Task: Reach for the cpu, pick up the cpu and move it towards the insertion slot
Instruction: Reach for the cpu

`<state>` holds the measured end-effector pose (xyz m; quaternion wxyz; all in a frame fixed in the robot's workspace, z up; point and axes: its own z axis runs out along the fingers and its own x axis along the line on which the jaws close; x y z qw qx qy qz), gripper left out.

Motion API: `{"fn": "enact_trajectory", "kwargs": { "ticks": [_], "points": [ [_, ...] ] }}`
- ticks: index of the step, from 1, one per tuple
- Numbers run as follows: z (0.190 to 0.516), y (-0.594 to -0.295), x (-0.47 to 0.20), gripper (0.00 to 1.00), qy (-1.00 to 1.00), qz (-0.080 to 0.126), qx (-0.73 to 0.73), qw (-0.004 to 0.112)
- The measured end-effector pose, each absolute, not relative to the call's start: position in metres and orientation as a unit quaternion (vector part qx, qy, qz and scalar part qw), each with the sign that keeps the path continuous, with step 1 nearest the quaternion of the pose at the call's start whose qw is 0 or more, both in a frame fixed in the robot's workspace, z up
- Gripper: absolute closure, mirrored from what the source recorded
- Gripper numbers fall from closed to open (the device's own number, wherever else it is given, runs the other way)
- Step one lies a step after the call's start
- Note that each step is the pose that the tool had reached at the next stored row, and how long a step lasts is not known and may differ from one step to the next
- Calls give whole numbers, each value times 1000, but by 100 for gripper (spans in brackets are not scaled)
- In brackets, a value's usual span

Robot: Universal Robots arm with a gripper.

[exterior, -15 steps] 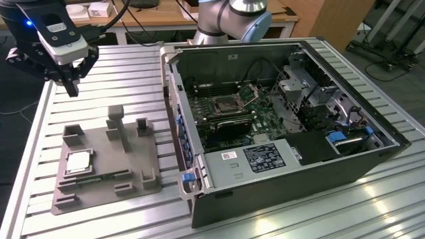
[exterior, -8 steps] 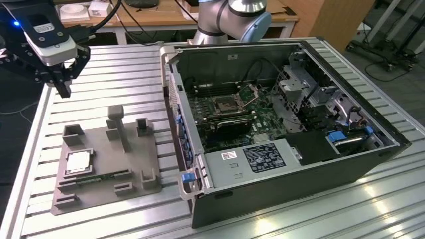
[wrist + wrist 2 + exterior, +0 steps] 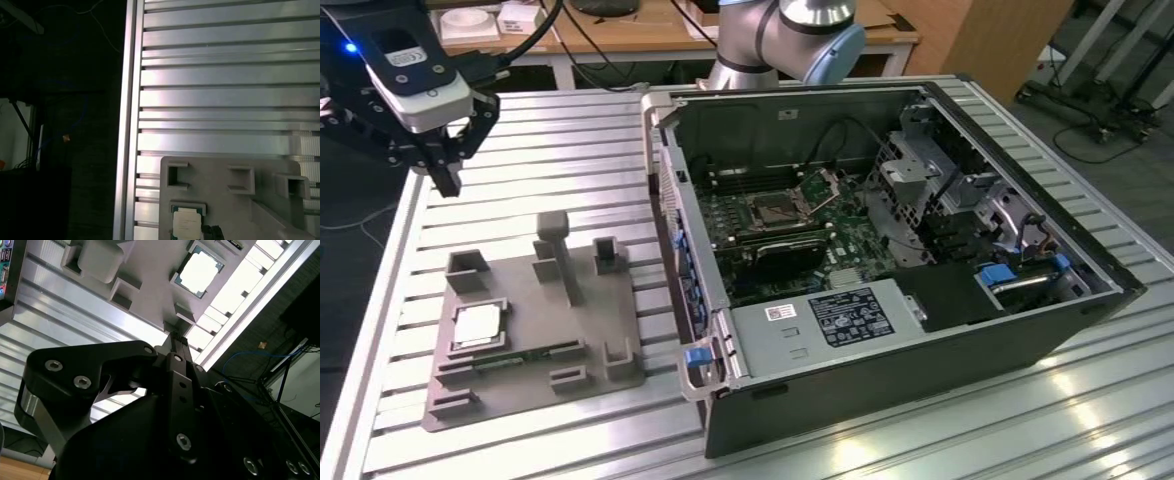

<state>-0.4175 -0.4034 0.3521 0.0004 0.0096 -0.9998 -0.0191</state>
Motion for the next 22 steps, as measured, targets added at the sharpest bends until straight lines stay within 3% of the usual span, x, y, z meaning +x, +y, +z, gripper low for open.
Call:
{"fn": "enact_trajectory", "kwargs": {
  "ticks": [22],
  "points": [
    [340, -419, -438, 89, -1000, -19, 10, 0]
  ]
}}
